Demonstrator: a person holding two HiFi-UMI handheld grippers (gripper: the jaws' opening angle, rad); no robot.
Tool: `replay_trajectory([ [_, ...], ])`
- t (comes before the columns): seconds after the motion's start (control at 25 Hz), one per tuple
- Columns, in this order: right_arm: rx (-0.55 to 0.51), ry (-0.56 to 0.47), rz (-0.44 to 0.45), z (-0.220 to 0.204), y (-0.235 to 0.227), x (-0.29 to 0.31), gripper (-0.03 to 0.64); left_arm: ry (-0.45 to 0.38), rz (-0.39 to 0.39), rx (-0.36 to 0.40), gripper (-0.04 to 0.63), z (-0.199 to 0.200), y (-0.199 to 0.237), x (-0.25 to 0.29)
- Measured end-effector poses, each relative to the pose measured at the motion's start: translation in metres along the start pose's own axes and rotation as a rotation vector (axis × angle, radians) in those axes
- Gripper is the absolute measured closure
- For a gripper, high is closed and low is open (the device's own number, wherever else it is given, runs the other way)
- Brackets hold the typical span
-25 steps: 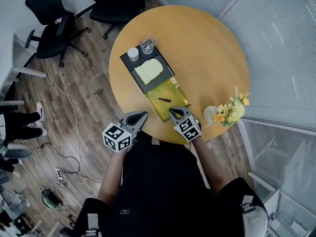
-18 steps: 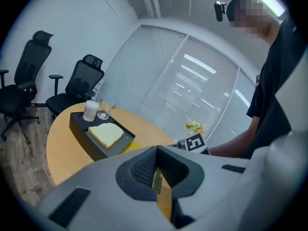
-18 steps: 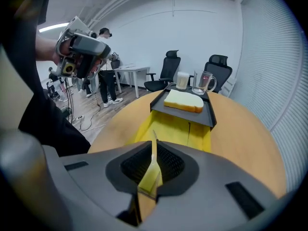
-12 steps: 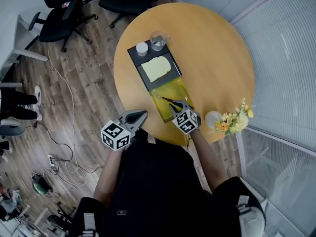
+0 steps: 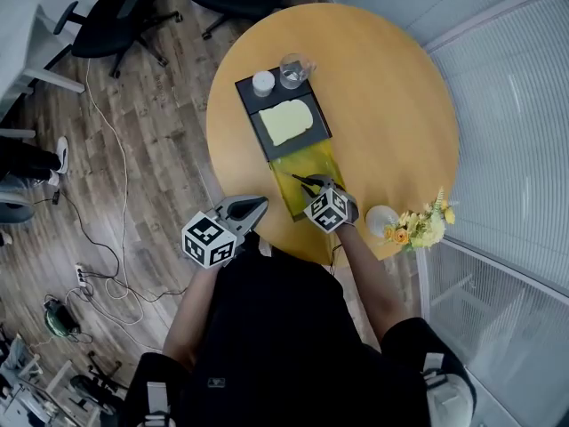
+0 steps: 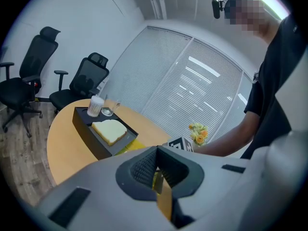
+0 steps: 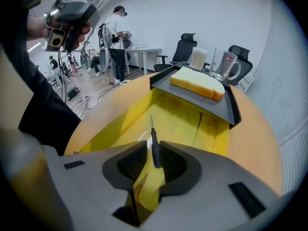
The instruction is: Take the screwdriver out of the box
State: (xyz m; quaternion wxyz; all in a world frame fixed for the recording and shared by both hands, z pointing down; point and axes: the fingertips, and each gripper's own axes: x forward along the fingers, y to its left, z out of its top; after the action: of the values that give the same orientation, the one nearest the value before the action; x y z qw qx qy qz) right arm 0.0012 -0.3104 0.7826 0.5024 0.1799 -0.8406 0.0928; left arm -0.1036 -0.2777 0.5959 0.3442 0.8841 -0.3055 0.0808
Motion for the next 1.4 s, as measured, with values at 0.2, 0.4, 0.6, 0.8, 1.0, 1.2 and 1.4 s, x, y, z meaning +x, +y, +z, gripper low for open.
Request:
replay_trajectory([
  [0.2, -0.018, 0.022, 0.017, -0.004, 0.000, 0.008, 0.543, 0.001, 0.001, -0.006, 0.589, -0.004, 0.001, 0.002],
  [0.4, -0.031, 0.038, 0.025, -0.005, -0.001, 0.013, 0.545, 0.009, -0.001, -0.013, 0.589, -0.009, 0.004, 0.002],
  [0.6, -0.032, 0.052, 0.032, -0.006, 0.000, 0.017, 0.545, 0.011, -0.006, -0.014, 0.589, -0.009, 0.003, 0.002],
  [0.8, -0.017, 0.052, 0.034, -0.008, 0.001, 0.020, 0.545, 0.010, -0.007, -0.010, 0.589, -0.008, 0.003, 0.002],
  [1.0, -0.011, 0.061, 0.032, -0.009, 0.003, 0.021, 0.551, 0.013, -0.008, -0.007, 0.589, -0.009, 0.001, 0.001],
  [1.2, 0.009, 0.065, 0.042, -0.011, 0.005, 0.021, 0.555, 0.015, -0.009, -0.003, 0.589, -0.010, -0.001, 0.001],
  [1.4, 0.053, 0.051, 0.059, -0.010, 0.006, 0.021, 0.555, 0.013, -0.015, -0.005, 0.589, -0.011, -0.003, 0.000],
])
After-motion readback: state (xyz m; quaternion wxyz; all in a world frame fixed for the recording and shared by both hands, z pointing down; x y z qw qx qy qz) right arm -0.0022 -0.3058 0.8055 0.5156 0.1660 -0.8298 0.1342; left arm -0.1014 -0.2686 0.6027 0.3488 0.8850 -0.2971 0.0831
